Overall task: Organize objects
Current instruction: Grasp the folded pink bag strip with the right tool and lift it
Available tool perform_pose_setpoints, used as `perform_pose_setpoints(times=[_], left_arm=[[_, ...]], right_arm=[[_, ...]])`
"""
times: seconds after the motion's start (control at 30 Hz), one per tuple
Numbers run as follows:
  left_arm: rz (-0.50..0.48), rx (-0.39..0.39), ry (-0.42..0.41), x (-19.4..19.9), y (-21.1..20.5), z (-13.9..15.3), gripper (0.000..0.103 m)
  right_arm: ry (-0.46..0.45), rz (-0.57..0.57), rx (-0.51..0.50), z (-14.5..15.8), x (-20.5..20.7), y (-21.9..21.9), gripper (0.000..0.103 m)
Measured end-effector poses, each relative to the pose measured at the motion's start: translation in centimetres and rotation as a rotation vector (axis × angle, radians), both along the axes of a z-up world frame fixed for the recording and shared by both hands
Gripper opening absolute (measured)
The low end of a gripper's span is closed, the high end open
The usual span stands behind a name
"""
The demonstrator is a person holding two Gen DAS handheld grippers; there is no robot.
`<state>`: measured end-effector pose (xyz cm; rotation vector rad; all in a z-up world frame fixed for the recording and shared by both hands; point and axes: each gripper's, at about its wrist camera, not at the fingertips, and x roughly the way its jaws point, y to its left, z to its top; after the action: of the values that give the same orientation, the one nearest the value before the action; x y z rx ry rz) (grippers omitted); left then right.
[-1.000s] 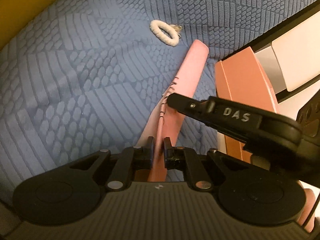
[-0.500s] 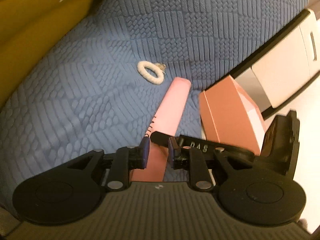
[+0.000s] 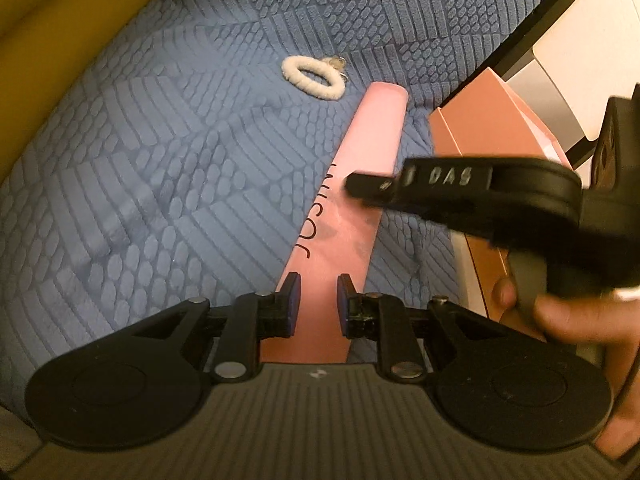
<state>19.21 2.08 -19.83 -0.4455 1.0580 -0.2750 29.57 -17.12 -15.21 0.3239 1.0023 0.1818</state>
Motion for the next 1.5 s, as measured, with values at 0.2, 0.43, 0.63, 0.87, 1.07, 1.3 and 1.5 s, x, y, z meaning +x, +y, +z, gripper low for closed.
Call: perform_pose_setpoints(times=[0.2, 0.43, 0.63, 0.87, 1.07, 1.3, 1.5], left_arm=[[0.012, -0.008, 0.006, 0.2, 0.1, -0.1, 0.022], [0.021, -0.027, 0.014, 0.3, 0.4, -0.1, 0.022], [0.032, -0.04, 0.02, 0.3, 0.5, -0.1, 0.022], [0.04, -0.049, 0.025, 0.4, 0.7, -0.1, 0.022], [0.045, -0.046, 0.021, 0.4, 0.6, -0.1, 0.022], [0.058, -0.051, 0.025, 0.3, 0.6, -0.1, 0.022], [0.083, -0.076, 0.037, 0.4, 1.0, -0.1, 0.022]], right_arm=[[-0.044, -0.085, -0.046, -0.2, 2.1, -2.8, 0.061], [-0.052, -0.061, 0.058, -1.4, 3.8, -3.5, 0.06], [-0.077, -0.009, 0.123, -2.0, 4.8, -2.5, 0.061], [-0.084, -0.03, 0.161, -1.5, 5.0, -2.9, 0.031], [-0.167, 0.03, 0.185, 1.6, 2.3, -3.1, 0.018], [-0.285, 0.197, 0.121, 5.1, -2.3, -1.1, 0.014], [-0.347, 0.313, 0.009, 5.7, -5.4, 0.9, 0.013]])
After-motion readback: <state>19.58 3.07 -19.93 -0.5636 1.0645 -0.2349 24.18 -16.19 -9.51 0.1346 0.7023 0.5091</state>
